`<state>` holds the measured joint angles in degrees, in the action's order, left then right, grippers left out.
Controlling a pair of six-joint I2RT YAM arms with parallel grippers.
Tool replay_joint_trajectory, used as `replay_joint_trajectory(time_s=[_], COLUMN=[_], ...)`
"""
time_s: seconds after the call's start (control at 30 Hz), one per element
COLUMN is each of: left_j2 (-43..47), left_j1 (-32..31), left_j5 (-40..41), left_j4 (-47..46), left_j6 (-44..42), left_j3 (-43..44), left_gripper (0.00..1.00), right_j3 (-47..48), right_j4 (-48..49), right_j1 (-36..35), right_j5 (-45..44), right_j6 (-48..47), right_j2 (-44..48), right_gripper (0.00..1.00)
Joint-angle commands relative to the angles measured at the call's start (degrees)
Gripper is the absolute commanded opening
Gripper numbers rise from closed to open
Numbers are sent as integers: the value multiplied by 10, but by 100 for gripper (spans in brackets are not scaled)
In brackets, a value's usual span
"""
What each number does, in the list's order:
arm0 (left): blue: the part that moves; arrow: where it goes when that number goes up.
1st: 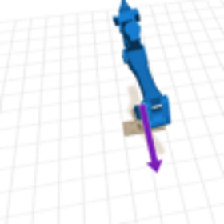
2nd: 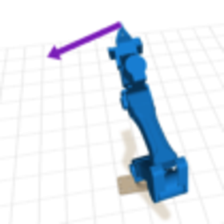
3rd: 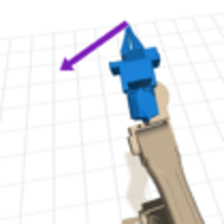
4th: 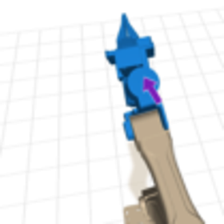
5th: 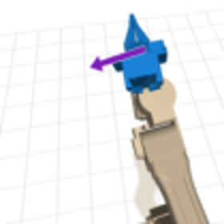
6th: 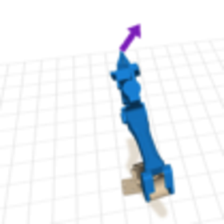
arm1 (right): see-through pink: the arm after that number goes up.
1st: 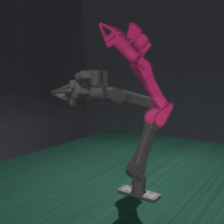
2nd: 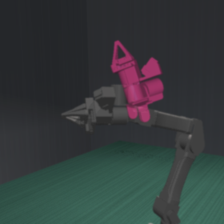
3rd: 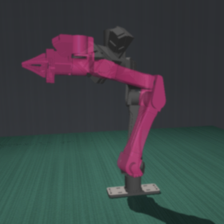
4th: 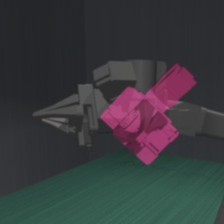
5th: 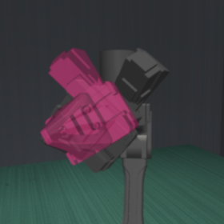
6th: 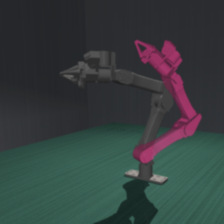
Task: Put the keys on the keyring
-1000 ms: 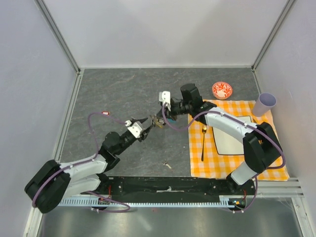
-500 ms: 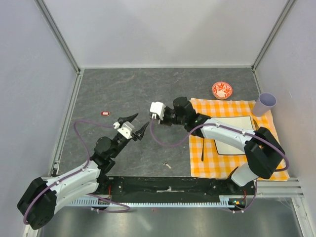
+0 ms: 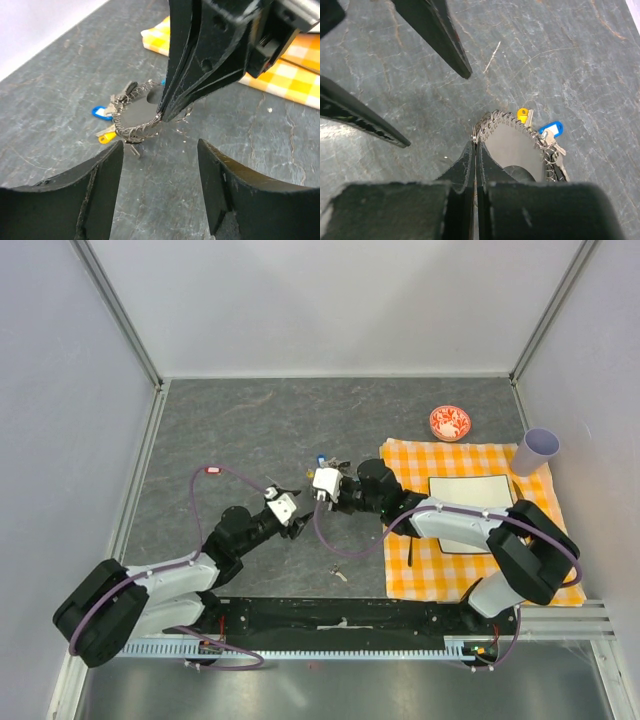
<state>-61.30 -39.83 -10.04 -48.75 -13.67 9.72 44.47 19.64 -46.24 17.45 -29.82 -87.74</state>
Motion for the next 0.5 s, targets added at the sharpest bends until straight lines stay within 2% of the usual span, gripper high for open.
replay_joint_trajectory(time_s=[0.0, 0.27, 0.33, 0.47], left_j2=[-32, -80, -92, -92], left_j1=[8, 22, 23, 25], left_j5=[-56, -113, -120, -127], left_j4=[-21, -24, -29, -34], left_j6=[-43, -86, -92, -98], left_j3=[27, 54, 59, 62], left_gripper=[66, 61, 52, 50], right_j3=[-18, -19, -17, -14], right_j4=[37, -6, -11, -18], right_j1=[0, 1, 1, 1], right_j5=[54, 72, 79, 83], right_j6=[-20, -45, -47, -49], right_j2=[41, 56, 52, 47], right_gripper=[0, 0, 0, 0])
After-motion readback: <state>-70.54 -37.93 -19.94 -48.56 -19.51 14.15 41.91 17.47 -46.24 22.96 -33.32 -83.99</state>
